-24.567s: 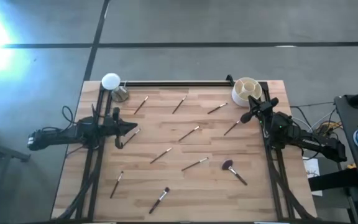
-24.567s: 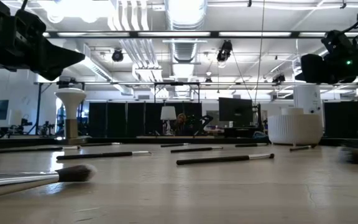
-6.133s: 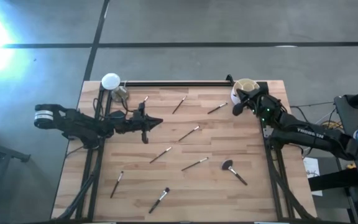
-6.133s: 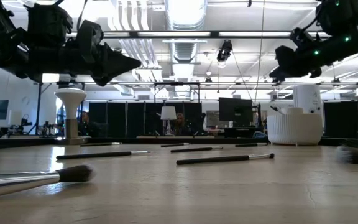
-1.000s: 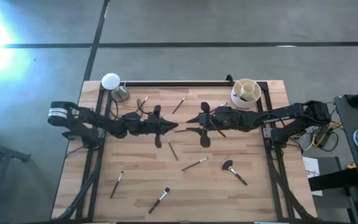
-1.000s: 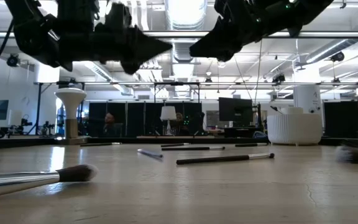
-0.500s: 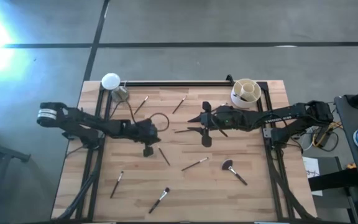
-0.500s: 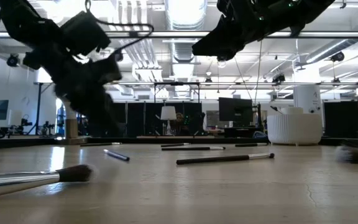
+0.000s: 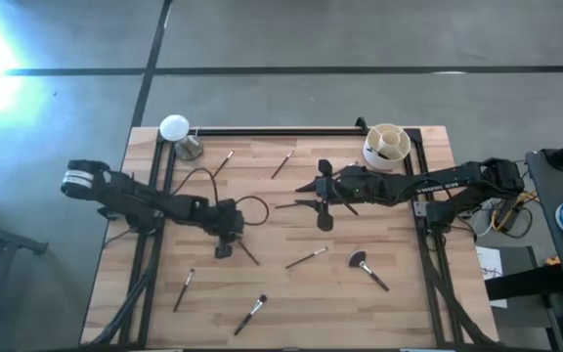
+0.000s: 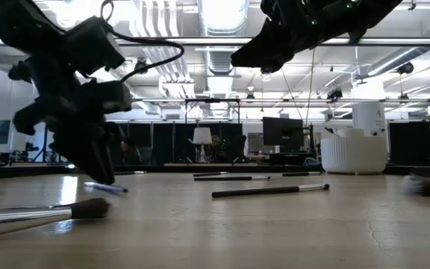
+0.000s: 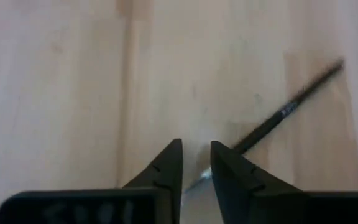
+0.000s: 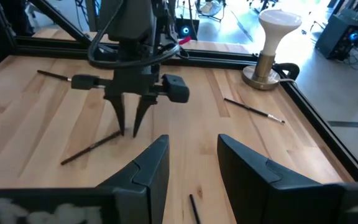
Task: Put items in baskets/containers
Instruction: Put the brown liner brush into the white organizer
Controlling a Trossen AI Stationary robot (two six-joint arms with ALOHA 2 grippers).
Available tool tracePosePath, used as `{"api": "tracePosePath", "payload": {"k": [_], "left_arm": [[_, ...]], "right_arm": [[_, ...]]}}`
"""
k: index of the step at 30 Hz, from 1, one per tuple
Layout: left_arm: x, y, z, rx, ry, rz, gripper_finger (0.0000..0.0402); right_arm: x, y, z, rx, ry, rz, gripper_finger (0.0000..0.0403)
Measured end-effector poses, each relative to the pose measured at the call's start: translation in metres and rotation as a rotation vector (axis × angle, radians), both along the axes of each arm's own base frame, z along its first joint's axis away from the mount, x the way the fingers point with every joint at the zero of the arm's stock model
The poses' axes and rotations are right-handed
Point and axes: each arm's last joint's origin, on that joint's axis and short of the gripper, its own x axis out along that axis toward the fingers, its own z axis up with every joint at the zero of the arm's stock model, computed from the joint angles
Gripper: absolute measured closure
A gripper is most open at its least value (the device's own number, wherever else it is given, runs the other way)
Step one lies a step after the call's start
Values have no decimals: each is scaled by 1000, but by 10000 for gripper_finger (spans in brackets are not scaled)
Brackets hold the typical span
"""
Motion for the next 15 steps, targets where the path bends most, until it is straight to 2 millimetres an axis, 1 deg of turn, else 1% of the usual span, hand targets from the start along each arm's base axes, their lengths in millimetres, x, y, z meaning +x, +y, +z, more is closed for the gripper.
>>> {"api": "tracePosePath", "payload": {"k": [7, 15], "left_arm": [[-9, -10, 4, 2, 47, -60, 312], [-23, -21, 19, -34, 81, -61, 312]], "right_arm": [[0, 0, 0, 0, 0, 1, 271], [0, 0, 0, 0, 0, 2, 271]]}}
